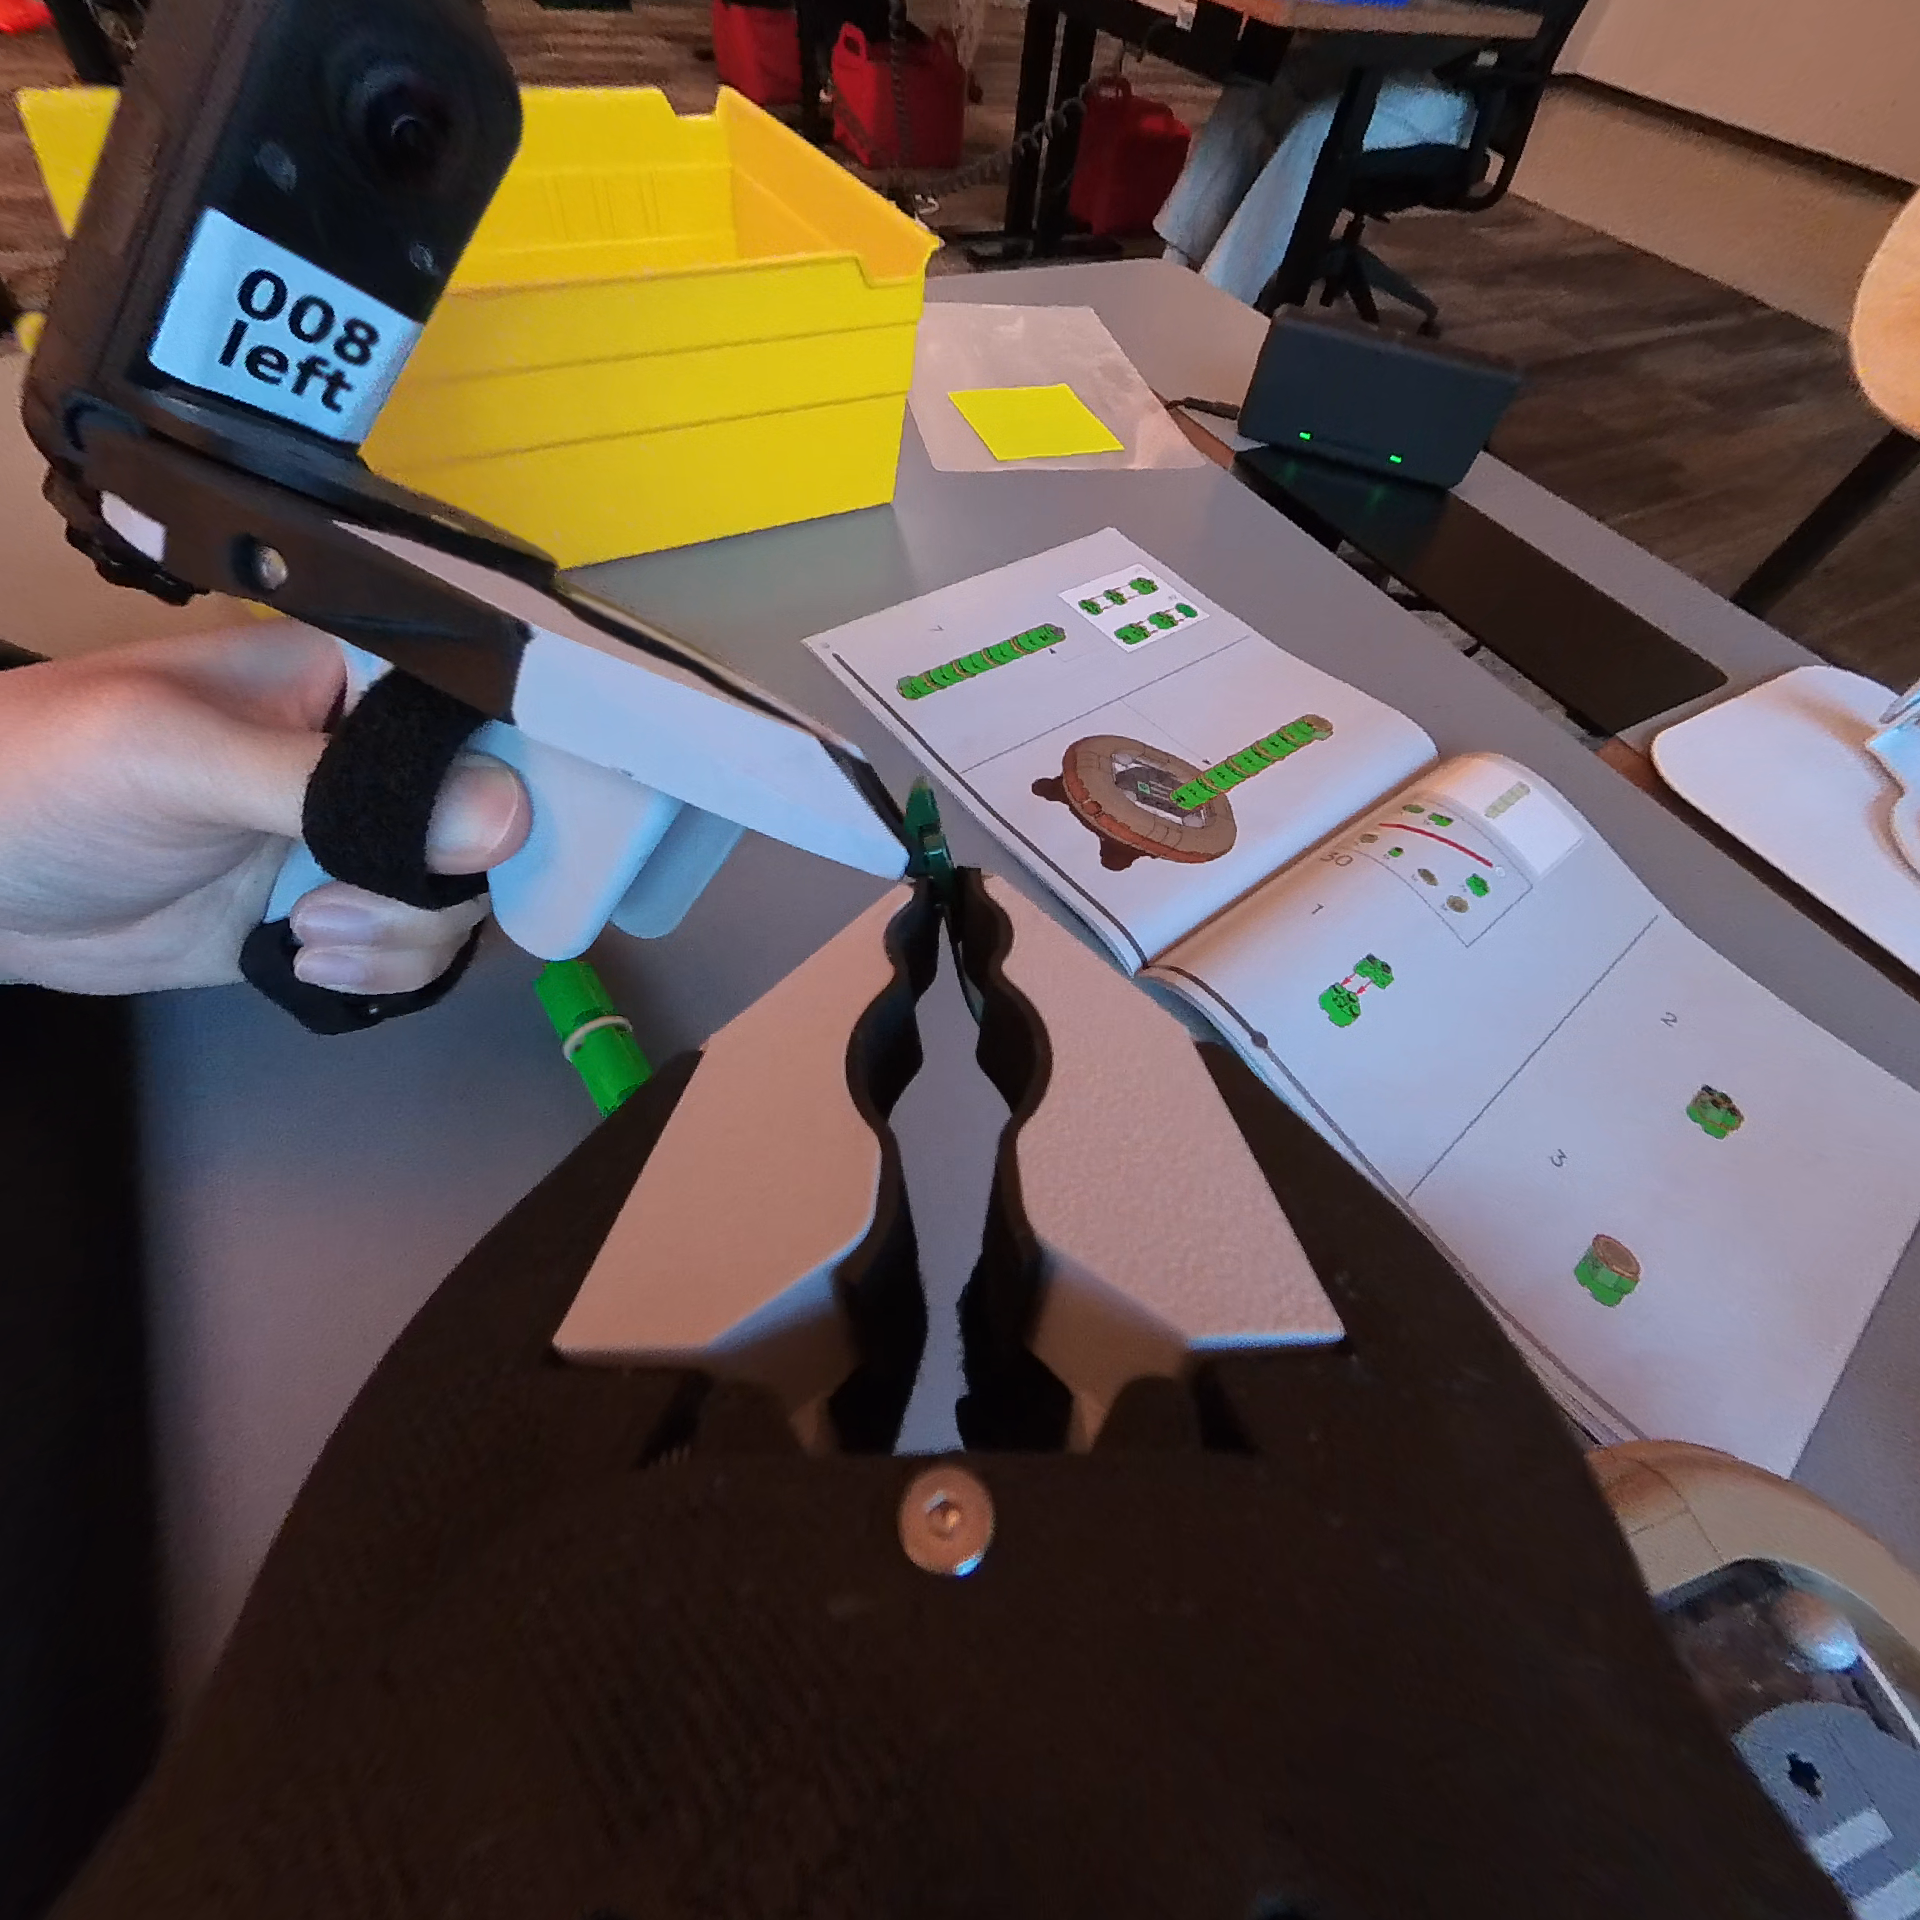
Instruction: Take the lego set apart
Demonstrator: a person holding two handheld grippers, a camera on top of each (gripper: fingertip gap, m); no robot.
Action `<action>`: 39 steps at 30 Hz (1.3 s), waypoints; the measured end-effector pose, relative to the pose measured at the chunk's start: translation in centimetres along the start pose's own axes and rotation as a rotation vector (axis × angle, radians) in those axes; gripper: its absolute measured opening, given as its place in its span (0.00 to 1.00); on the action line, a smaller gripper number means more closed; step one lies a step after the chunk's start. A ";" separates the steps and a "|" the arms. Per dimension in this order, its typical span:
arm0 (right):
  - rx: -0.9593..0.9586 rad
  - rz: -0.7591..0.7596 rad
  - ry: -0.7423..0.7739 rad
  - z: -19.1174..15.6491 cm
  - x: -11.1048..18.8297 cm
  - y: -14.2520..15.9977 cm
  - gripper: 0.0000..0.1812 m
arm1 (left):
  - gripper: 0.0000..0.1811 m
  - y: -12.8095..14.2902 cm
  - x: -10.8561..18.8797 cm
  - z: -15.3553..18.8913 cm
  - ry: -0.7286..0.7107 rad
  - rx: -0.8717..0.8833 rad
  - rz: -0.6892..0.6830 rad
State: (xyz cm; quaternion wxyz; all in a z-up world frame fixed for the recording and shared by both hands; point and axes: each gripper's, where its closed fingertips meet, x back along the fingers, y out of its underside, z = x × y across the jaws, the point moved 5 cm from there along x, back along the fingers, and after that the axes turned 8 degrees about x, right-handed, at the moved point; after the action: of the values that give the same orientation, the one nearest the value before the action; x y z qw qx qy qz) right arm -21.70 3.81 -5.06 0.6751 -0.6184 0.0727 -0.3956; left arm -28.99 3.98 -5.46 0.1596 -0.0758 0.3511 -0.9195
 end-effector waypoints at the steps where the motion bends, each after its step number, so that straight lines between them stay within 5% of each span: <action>1: -0.010 -0.003 0.002 0.0 -0.1 0.1 0.02 | 0.03 0.0 0.0 -0.1 0.002 0.020 0.001; 7: -0.097 -0.015 0.001 0.4 -0.3 0.5 0.01 | 0.00 0.2 0.2 -0.4 -0.016 0.036 -0.016; 9: -0.167 0.031 0.104 3.5 1.3 0.6 0.01 | 0.00 1.2 0.3 -0.4 -0.027 0.028 -0.062; 13: -0.194 0.130 0.000 3.4 3.2 0.0 0.01 | 0.00 1.7 -0.4 -0.2 0.069 0.136 -0.092; 28: -0.027 -0.232 -0.152 0.8 -0.7 5.2 0.02 | 0.00 -0.2 1.0 -2.7 -0.039 0.179 -0.035; 33: -0.037 -0.262 -0.172 0.4 -1.4 5.5 0.02 | 0.12 -3.2 2.3 -5.0 -0.331 -0.097 -0.039; 39: -0.072 -0.298 -0.209 0.2 -1.7 6.6 0.02 | 0.18 -11.5 0.7 -7.6 -0.682 -0.398 -0.081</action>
State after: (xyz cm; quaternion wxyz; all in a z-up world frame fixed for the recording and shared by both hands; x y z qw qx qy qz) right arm -19.83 4.54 -11.60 0.5903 -0.6840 -0.0760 -0.4218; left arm -34.33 16.50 -3.34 0.2130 -0.4201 0.4460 -0.7611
